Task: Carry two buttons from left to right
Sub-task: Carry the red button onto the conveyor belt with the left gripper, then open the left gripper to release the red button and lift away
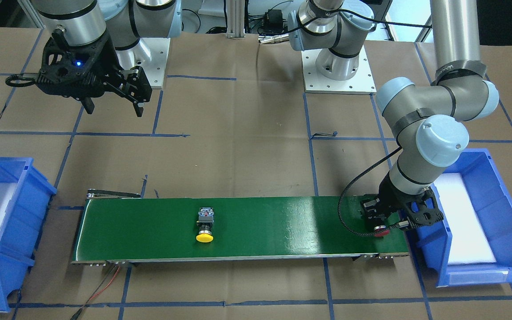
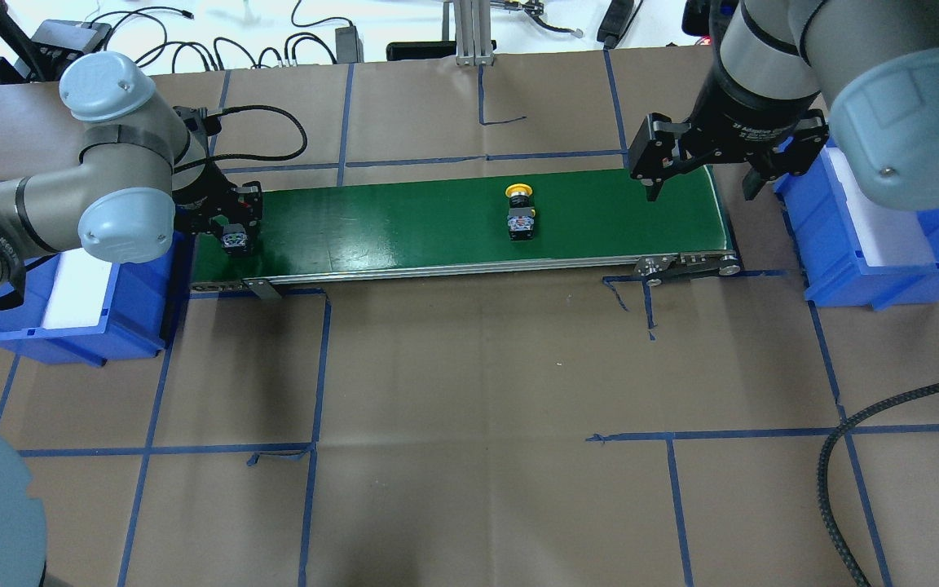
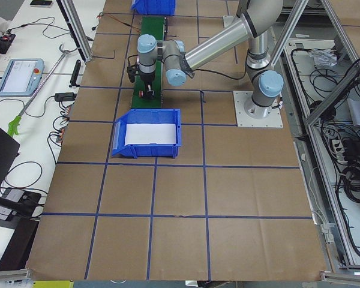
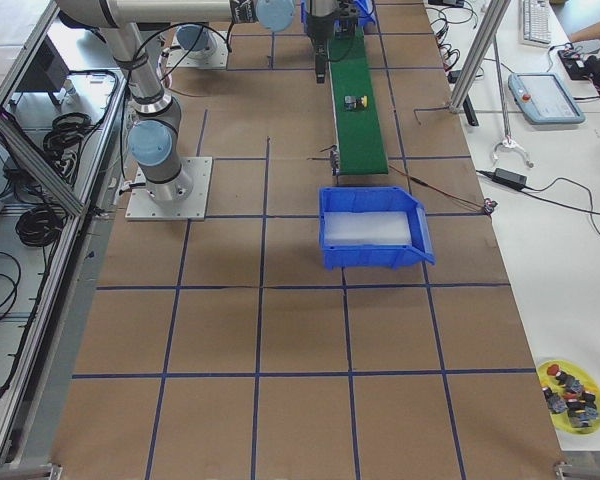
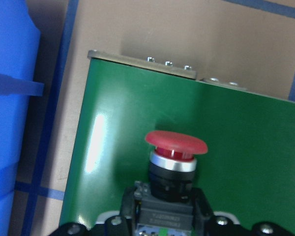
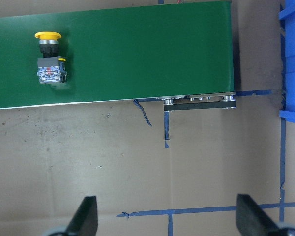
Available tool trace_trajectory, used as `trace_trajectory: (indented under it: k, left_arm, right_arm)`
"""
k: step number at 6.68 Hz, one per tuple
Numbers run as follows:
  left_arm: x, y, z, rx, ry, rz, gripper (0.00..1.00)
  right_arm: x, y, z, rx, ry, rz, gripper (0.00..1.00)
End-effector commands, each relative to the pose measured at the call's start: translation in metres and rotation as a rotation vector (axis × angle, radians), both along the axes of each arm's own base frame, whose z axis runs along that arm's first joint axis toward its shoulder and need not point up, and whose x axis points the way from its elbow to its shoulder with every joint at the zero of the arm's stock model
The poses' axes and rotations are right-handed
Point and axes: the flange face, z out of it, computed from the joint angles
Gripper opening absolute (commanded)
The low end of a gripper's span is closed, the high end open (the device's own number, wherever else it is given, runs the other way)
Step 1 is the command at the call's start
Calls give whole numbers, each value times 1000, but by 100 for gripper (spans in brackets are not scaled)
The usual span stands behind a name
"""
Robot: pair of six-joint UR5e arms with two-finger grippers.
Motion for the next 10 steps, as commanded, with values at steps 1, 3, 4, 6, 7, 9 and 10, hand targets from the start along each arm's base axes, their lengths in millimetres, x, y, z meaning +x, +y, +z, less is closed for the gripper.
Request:
trace_trajectory:
  k: [1,3,4,6,7,9,10]
  left_arm:
    - [2,-14,36,-46,-11,-3,100]
    - [-11,-10,120,39,6,-22,100]
    - [-23,3,158,44,6,-37,100]
    - [-62,50,209,107,6,-98,100]
    - [-70,72,226,118,11,-114,100]
    - [-71,76,222,128,17,-114,100]
    - [-71,78,222,128,18,-114,100]
  right_arm:
    - [0,0,0,0,0,0,100]
    - [0,0,0,0,0,0,100]
    - [0,0,0,0,0,0,100]
    - [0,0,0,0,0,0,100]
    - [0,0,0,0,0,0,100]
    - [0,-2,0,-7,-2,0,100]
    - [0,-4,-5,-1,-8,-1,100]
